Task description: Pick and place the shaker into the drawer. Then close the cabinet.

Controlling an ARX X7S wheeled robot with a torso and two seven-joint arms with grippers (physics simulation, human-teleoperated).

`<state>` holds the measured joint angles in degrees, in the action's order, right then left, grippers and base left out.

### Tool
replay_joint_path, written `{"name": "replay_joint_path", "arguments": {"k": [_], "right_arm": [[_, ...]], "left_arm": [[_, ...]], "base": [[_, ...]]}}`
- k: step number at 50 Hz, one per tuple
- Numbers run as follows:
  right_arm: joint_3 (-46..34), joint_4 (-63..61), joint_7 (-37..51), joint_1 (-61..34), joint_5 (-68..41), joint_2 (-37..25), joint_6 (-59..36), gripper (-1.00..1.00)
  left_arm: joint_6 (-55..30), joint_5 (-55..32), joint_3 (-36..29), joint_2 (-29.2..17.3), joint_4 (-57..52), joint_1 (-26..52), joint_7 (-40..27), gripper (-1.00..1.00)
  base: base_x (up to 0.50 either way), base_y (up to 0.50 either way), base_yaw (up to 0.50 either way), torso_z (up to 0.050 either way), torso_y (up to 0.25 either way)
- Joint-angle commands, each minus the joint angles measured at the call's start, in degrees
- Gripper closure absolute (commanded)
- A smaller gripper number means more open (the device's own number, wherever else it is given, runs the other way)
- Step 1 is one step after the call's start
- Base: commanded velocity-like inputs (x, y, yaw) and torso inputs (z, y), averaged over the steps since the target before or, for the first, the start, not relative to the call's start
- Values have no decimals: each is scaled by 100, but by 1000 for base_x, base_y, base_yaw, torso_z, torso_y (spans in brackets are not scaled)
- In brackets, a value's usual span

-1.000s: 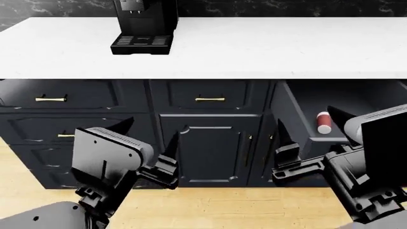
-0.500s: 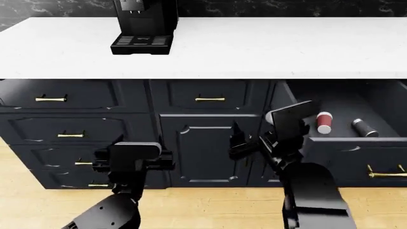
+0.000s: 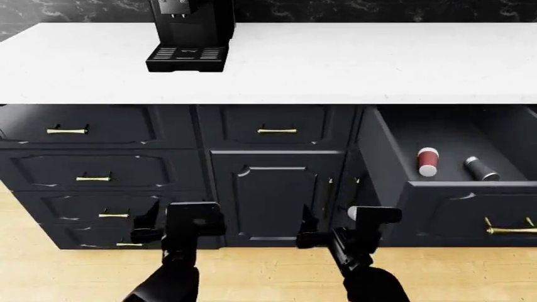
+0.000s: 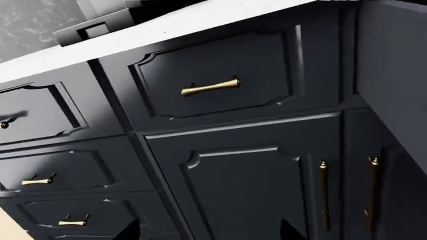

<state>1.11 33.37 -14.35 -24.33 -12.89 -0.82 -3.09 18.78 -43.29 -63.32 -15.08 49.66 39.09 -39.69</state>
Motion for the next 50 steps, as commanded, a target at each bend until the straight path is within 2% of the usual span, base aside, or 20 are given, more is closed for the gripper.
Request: {"name": "replay_joint_path", "arguments": {"k": [1, 2, 5, 11, 18, 23, 25, 27, 33, 39, 45, 50], "right_arm": [[-66, 857, 238, 57, -595, -55, 796, -100], [-65, 999, 268, 3, -595, -62, 843, -100], [-140, 1499, 366, -201, -502, -89, 906, -100], [-211, 1315, 554, -97, -512, -156, 744, -100], [-175, 1230, 560, -43, -693, -170, 784, -100], [-198, 1364, 505, -86, -759, -176, 919, -100], [-261, 1383, 501, -93, -727, -185, 927, -100], [-341, 1384, 511, -94, -674, -192, 921, -100], [-500, 1191, 587, -17, -608, -220, 845, -100], [-628, 874, 586, 117, -594, -251, 870, -100], [-723, 634, 615, 229, -580, -289, 926, -100], [-813, 575, 609, 252, -560, -319, 927, -100]], "left_arm": [[-202, -129, 96, 354, 585, 31, 143, -100], [-302, -219, 138, 395, 736, -54, 142, -100], [-433, -13, -111, 137, 178, -179, 76, -100], [-126, 718, -722, 865, 1696, 17, 904, -100], [-16, 221, -223, 1193, 2511, 143, 1776, -100], [-4, 189, 27, 1089, 2301, 70, 1662, -100], [-384, 143, -35, 646, 1232, -118, 1264, -100], [-653, 60, -33, 418, 698, -194, 1045, -100], [-208, 59, 112, 656, 1313, -70, 1248, -100], [-187, 10, 121, 380, 667, -202, 1209, -100], [49, 135, 94, 320, 554, -246, 1165, -100], [15, 63, 135, 214, 292, -315, 1105, -100]], "base": [[0, 0, 0, 0, 0], [0, 0, 0, 0, 0], [0, 0, 0, 0, 0], [0, 0, 0, 0, 0], [0, 0, 0, 0, 0], [0, 0, 0, 0, 0], [0, 0, 0, 0, 0], [0, 0, 0, 0, 0], [0, 0, 0, 0, 0], [0, 0, 0, 0, 0], [0, 0, 0, 0, 0], [0, 500, 0, 0, 0]]}}
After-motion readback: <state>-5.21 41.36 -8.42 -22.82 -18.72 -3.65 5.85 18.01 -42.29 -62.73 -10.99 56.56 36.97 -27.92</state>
